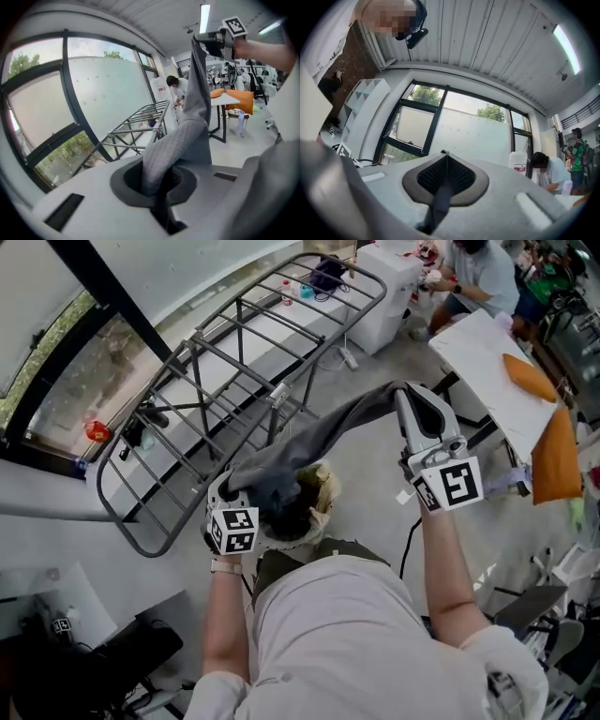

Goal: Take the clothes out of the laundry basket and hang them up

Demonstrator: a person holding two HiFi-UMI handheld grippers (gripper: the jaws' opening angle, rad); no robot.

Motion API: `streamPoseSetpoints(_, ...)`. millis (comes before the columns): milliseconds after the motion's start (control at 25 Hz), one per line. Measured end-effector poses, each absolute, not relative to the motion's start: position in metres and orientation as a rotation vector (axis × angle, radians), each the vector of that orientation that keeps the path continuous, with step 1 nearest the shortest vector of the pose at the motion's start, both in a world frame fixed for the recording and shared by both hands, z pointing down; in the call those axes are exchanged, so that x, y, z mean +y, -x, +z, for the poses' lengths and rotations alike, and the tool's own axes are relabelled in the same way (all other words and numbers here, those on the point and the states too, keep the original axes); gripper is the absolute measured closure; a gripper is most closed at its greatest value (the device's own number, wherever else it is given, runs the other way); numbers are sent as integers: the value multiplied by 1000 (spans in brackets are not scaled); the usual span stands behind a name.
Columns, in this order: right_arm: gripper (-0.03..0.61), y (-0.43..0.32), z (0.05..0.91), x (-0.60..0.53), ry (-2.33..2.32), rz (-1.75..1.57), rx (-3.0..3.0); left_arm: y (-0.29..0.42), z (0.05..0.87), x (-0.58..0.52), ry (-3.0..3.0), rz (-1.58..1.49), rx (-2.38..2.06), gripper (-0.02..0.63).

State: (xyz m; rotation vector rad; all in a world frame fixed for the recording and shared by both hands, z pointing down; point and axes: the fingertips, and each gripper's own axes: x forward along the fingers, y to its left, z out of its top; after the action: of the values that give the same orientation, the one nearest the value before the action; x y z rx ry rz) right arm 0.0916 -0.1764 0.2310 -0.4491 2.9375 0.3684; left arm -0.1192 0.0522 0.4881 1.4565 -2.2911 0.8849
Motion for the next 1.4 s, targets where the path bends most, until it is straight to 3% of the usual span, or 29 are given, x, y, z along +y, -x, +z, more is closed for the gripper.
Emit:
streamPoseSetpoints(760, 568, 88, 261, -85, -94, 242, 2953, 280, 186, 155, -988, 1147, -2984, 606)
streamPoseSetpoints(1400, 568, 296, 215, -73, 147, 272, 2978, 530, 74, 158, -1029, 1095, -3156, 606)
